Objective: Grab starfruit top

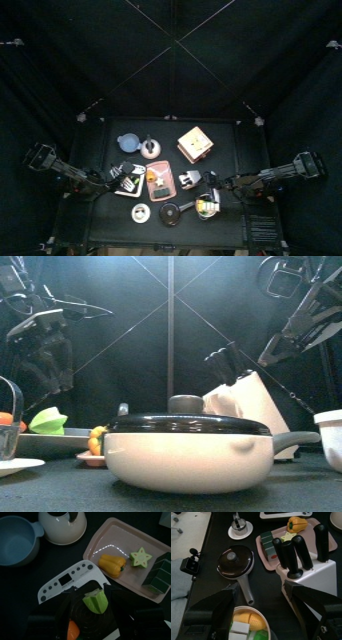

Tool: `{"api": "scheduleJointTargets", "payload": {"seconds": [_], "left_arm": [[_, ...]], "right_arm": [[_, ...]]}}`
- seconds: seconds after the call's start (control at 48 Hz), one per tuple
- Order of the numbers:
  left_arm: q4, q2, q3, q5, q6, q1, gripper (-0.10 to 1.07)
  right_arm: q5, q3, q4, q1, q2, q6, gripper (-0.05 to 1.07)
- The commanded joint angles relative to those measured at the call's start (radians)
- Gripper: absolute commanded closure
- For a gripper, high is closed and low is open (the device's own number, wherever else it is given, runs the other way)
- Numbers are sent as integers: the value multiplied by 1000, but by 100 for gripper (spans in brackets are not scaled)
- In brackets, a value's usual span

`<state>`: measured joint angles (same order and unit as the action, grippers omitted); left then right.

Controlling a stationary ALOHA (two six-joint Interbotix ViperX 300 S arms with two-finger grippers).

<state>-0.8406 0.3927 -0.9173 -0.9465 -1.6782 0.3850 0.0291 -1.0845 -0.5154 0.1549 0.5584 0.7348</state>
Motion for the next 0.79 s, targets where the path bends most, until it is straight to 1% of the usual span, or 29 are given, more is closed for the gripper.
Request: {"api": "scheduleJointTargets", "payload": {"seconds": [0.0, 0.104, 0.333, 0.542, 0.771], "left_arm": [[64, -11, 34, -11, -23, 2, 12], [106, -37, 41, -15, -41, 2, 11], [112, -77, 38, 15, -38, 2, 11], [112, -81, 38, 48, -43, 2, 11], [166, -104, 26, 54, -37, 0, 8]], "right_arm": [[5, 9, 2, -2, 3, 2, 2], [6, 11, 2, -2, 0, 2, 2], [6, 14, 3, -3, -11, 2, 2], [6, 15, 0, -3, -18, 0, 2], [8, 17, 0, -3, -21, 0, 2]]}}
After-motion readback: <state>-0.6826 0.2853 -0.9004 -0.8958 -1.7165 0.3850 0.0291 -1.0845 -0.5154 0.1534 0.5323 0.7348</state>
